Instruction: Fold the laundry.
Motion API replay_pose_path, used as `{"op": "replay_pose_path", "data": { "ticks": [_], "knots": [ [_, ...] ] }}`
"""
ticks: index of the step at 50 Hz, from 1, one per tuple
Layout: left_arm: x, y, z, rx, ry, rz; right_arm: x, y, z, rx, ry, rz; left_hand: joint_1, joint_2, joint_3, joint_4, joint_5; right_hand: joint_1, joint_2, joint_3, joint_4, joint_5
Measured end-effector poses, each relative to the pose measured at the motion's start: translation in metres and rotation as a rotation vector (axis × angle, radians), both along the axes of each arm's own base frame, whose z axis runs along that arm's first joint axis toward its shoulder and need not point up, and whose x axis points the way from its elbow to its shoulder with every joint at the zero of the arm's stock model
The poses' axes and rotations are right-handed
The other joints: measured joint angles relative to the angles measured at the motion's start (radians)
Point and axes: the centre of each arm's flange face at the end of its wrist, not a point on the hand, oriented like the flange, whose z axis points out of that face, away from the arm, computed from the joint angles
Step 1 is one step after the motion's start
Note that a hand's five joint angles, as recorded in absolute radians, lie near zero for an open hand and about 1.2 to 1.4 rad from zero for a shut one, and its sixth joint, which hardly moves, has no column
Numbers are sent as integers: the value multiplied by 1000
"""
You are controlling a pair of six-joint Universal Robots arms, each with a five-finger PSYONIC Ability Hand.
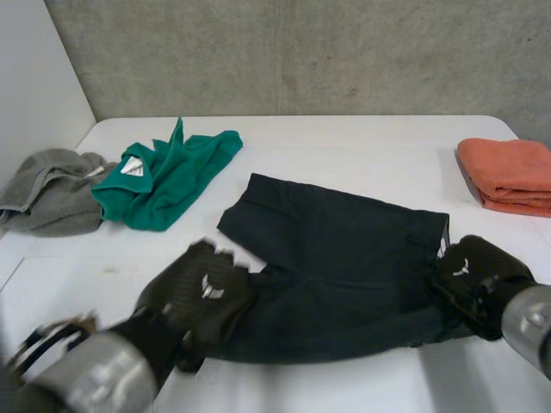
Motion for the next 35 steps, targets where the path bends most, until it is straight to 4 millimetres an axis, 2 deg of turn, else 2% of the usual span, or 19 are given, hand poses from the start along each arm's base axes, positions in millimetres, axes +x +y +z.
{"op": "replay_pose_path", "data": {
  "ticks": [4, 6, 9, 10, 12, 14, 15, 21, 26, 28, 29, 30, 31, 32, 33, 34, 35],
  "knots": [
    [-26, -40, -10, -72, 59, 27, 4, -26, -15, -39, 0, -28, 1, 0, 0, 0, 0, 0, 0, 0, 0, 0],
    [-43, -71, -18, -123, 96, 59, 7, -43, -22, -79, -1, -51, 1, 0, 0, 0, 0, 0, 0, 0, 0, 0],
    [-57, -96, -25, -167, 125, 87, 10, -60, -26, -127, -8, -76, 1, 0, 0, 0, 0, 0, 0, 0, 0, 0],
    [-66, -114, -29, -198, 144, 107, 13, -72, -28, -164, -16, -91, 1, 0, 0, 0, 0, 0, 0, 0, 0, 0],
    [-75, -130, -33, -232, 163, 122, 15, -82, -29, -196, -24, -102, 1, 0, 0, 0, 0, 0, 0, 0, 0, 0],
    [-91, -159, -41, -303, 190, 142, 21, -104, -32, -267, -46, -121, 1, 0, 0, 0, 0, 0, 0, 0, 0, 0],
    [-91, -159, -41, -303, 190, 142, 21, -104, -32, -267, -46, -121, 1, 0, 0, 0, 0, 0, 0, 0, 0, 0],
    [-123, -217, -55, -545, 203, 160, 35, -150, -42, -400, -94, -136, 1, 0, 0, 0, 0, 0, 0, 0, 0, 0],
    [-137, -246, -65, -677, 220, 162, 44, -179, -53, -481, -124, -134, 1, 0, 0, 0, 0, -7, -12, -11, -11, -8],
    [-141, -252, -70, -700, 226, 161, 47, -188, -57, -509, -134, -133, 1, 0, 0, 0, 0, -57, -81, -99, -95, -73],
    [-143, -256, -74, -712, 231, 158, 49, -194, -60, -532, -141, -133, -45, -102, -84, -89, -76, -217, -270, -288, -283, -248],
    [-143, -257, -75, -713, 231, 158, 50, -195, -60, -537, -143, -133, -45, -102, -84, -89, -76, -217, -270, -288, -283, -248],
    [-145, -260, -81, -717, 234, 153, 51, -202, -63, -563, -152, -134, -238, -291, -282, -279, -258, -568, -645, -636, -631, -582],
    [-146, -261, -85, -716, 234, 149, 52, -204, -64, -576, -158, -135, -456, -487, -477, -471, -450, -585, -645, -656, -651, -602],
    [-146, -261, -88, -713, 234, 146, 53, -206, -65, -587, -162, -137, -620, -612, -599, -617, -598, -747, -866, -886, -880, -837],
    [-147, -260, -92, -708, 233, 141, 53, -208, -65, -597, -168, -138, -712, -695, -680, -701, -681, -778, -922, -950, -937, -898],
    [-147, -259, -94, -704, 234, 137, 53, -208, -65, -603, -172, -140, -875, -867, -852, -876, -848, -785, -941, -974, -952, -917]
  ]
}}
